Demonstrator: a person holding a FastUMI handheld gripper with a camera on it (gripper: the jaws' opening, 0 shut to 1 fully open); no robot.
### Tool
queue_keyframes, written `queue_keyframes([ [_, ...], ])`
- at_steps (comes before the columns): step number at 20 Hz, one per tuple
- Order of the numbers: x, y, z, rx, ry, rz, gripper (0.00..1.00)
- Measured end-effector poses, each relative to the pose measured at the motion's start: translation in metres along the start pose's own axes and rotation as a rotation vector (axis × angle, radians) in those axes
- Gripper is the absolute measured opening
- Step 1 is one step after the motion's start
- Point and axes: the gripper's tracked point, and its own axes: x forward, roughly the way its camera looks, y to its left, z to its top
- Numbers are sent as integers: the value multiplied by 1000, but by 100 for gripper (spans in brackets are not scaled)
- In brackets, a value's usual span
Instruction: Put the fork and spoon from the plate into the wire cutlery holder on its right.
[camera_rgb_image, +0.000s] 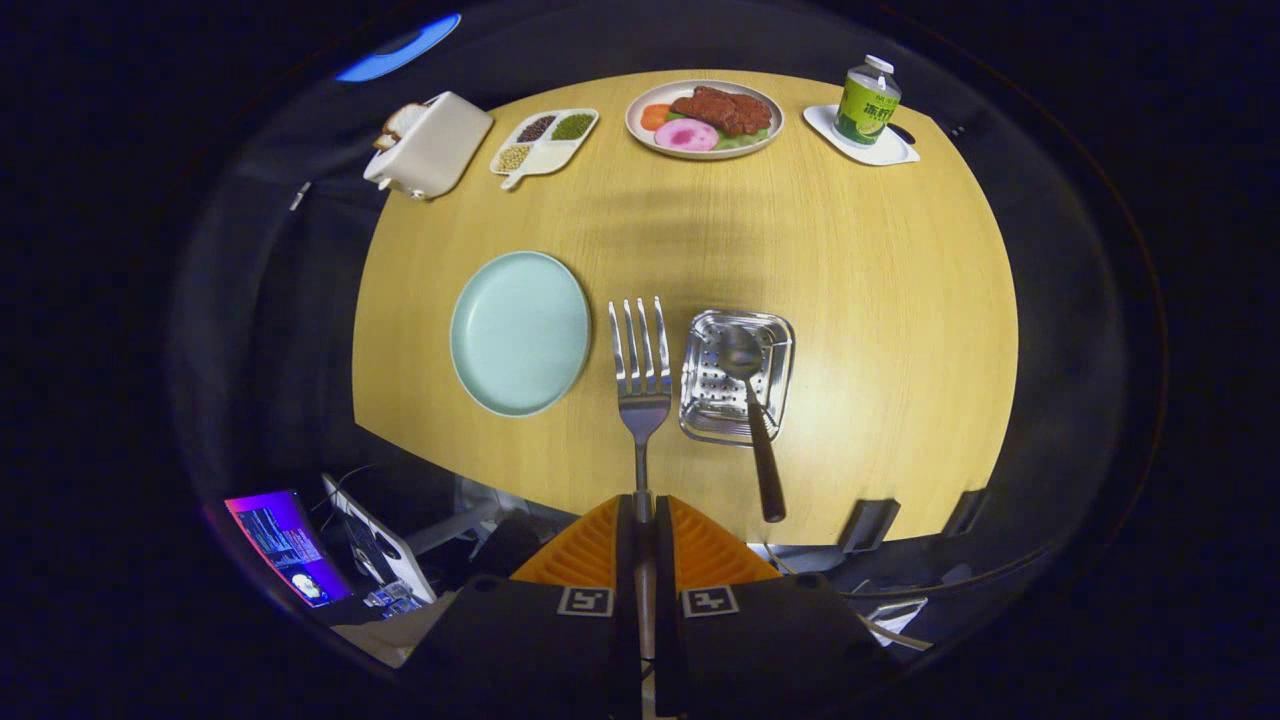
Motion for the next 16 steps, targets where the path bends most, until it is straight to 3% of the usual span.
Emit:
queue_keyframes([
  [7, 31, -24, 2, -1, 259, -48, 10],
  [16, 48, -37, 8, 31, 398, -91, 10],
])
